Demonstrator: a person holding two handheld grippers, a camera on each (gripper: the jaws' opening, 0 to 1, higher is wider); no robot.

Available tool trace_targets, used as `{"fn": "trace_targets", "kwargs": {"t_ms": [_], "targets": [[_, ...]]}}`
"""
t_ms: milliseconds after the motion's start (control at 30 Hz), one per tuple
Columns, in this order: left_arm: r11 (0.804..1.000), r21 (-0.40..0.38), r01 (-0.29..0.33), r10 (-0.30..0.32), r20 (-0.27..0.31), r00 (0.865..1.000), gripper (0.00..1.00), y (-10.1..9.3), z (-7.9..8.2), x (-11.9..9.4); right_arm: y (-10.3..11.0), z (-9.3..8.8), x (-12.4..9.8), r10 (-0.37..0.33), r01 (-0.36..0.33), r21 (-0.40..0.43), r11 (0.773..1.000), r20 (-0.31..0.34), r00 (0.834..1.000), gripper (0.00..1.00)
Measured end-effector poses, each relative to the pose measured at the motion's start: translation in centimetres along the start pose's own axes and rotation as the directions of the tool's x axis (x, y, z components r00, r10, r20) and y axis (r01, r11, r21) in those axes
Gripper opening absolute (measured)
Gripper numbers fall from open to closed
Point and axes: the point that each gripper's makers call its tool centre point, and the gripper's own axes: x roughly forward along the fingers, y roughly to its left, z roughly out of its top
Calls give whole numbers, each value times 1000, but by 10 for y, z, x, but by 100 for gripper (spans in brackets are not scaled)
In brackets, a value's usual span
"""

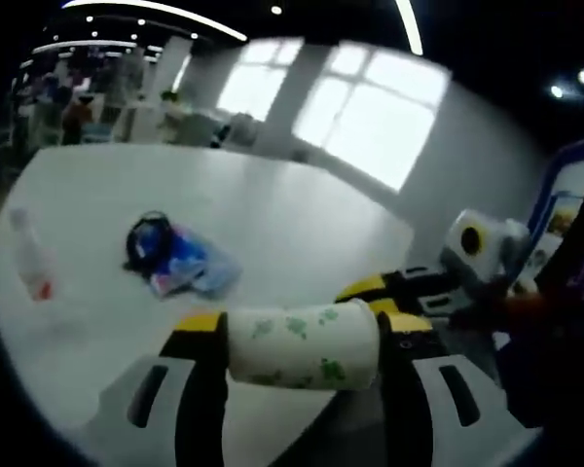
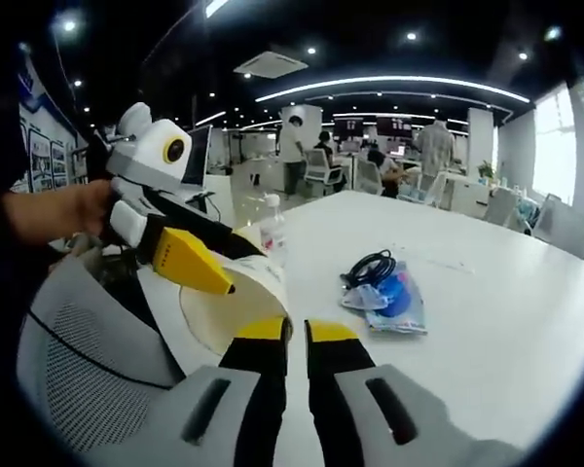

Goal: Arrange the tabletop items into an orderly group along one side of the table until the central work area is clear of visible clutter.

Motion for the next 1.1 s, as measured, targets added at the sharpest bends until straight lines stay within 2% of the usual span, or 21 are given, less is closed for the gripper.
{"fn": "trace_targets", "kwargs": {"t_ms": [133,267,367,567,667,767,833,900,967,1100], "targets": [[999,-28,16,-16,14,1000,60,-2,1,0,2,1,0,6,-6,5,1000,5,1000,1],[1000,-22,13,-13,5,1000,60,-1,-2,3,2,1,0,-1,1,14,1000,5,1000,1],[999,37,3,-3,-6,1000,60,-2,-6,5,1,1,0,-8,8,19,1000,3,1000,0],[996,78,-43,43,0,999,55,7,-9,7,-2,-5,-1,-39,40,42,998,-35,999,0],[991,114,-65,65,4,998,58,9,-9,7,-4,-7,-1,-47,51,71,996,-51,998,0],[968,223,-116,114,20,993,59,13,-6,6,-5,-10,-1,-50,56,87,995,-74,996,0],[960,250,-129,126,28,992,58,12,-5,6,-5,-12,0,-50,58,94,994,-86,995,0],[933,326,-154,147,47,988,56,12,-1,7,-5,-15,0,-56,66,100,993,-101,993,0],[892,426,-154,149,46,988,53,8,-3,8,-4,-18,1,-53,66,111,992,-118,992,0],[857,493,-152,144,55,988,44,1,-5,12,-3,-26,3,-48,71,139,988,-163,985,0]]}}
